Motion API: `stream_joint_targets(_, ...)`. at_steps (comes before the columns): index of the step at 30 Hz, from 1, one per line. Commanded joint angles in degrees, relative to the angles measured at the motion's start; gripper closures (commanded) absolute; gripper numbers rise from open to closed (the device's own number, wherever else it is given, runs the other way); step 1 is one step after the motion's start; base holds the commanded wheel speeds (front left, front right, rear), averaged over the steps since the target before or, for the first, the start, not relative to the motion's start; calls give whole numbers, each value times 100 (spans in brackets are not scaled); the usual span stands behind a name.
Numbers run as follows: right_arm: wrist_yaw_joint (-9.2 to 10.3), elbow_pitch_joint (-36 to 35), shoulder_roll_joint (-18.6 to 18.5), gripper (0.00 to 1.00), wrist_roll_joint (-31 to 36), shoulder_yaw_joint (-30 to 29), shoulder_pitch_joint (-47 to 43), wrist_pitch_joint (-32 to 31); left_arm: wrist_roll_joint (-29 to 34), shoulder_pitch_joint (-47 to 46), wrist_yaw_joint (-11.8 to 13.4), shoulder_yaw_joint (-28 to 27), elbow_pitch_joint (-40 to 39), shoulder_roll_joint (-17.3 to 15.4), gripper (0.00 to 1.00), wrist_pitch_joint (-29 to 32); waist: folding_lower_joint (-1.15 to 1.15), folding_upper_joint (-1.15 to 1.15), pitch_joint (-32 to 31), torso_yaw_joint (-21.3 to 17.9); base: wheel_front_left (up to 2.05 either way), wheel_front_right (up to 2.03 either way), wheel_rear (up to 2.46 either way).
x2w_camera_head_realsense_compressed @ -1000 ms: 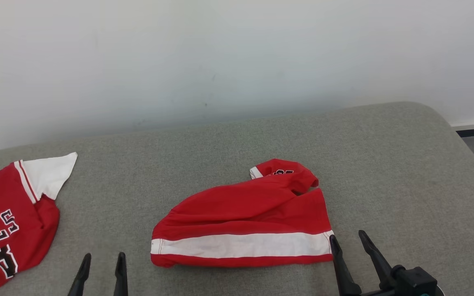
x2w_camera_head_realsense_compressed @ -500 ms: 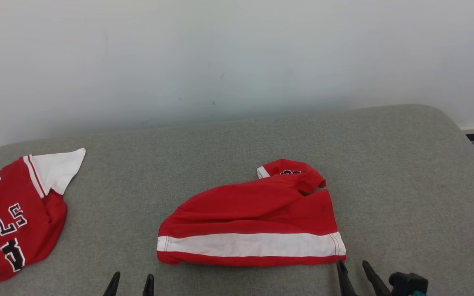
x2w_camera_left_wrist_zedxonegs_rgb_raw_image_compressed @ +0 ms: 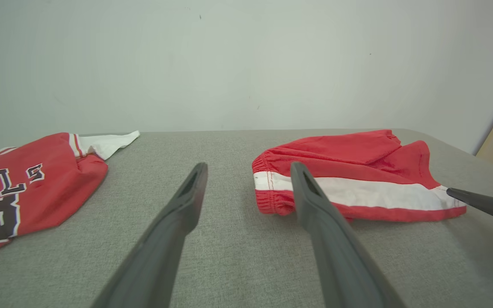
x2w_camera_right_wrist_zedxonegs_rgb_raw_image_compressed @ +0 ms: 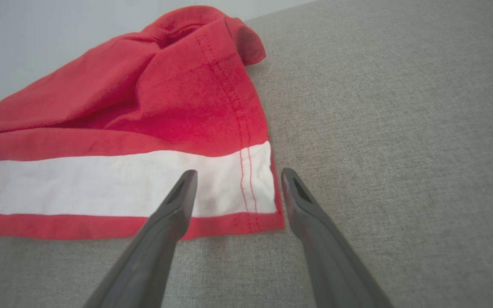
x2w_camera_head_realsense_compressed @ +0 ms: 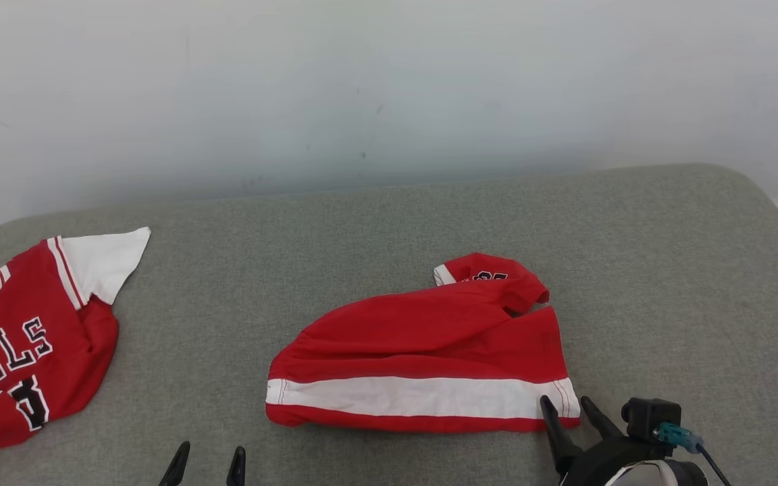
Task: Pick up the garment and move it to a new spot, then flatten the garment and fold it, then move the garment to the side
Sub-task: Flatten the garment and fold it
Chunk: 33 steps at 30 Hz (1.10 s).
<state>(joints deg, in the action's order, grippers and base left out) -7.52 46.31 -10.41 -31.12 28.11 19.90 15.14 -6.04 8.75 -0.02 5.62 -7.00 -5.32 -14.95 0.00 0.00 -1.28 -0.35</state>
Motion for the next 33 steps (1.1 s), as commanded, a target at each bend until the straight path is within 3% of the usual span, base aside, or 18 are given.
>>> stream_joint_targets(1, 6, 83, -45, 0, -44, 66, 80, 8, 64, -49, -30, -40, 26, 4, 0, -18, 0, 0, 27, 20, 0, 0, 0)
stream_joint_targets(10, 6, 588, -86, 0, -238, 302, 503, 7, 147, -101, -43, -180, 97, 94, 0, -18, 0, 0, 118, 65, 0, 0, 0)
stream_joint_targets(11, 6, 716, -56, 17, -283, 363, 566, 8, 162, -121, -36, -202, 123, 108, 0, -18, 0, 0, 127, 65, 0, 0, 0)
stream_joint_targets(12, 6, 780, -45, 24, -307, 384, 604, 8, 166, -130, -35, -211, 128, 112, 0, -18, 0, 0, 130, 62, 0, 0, 0)
stream_joint_targets(13, 6, 858, -35, 52, -333, 407, 627, 7, 170, -139, -37, -222, 138, 118, 0, -18, 0, 0, 132, 60, 0, 0, 0)
stream_joint_targets(14, 6, 903, -33, 58, -339, 442, 665, 8, 173, -149, -35, -233, 148, 124, 0, -18, 0, 0, 134, 59, 0, 0, 0)
stream_joint_targets(15, 6, 933, -28, 73, -338, 470, 704, 7, 175, -160, -33, -241, 150, 133, 0, -18, 0, 0, 136, 56, 0, 0, 0)
stream_joint_targets(16, 6, 949, -21, 100, -338, 504, 731, 8, 174, -167, -29, -250, 153, 141, 0, -18, 0, 0, 136, 53, 0, 0, 0)
stream_joint_targets(25, 6, 837, -161, 100, -210, 573, 766, 7, 108, -217, -78, -250, 266, 188, 0, -18, 0, 0, 117, 23, 0, 0, 0)
stream_joint_targets(33, 6, 651, -233, 100, -85, 583, 538, 8, -229, -686, -194, -84, 1096, 219, 0, 18, 0, 0, 126, -27, 0, 0, 0)
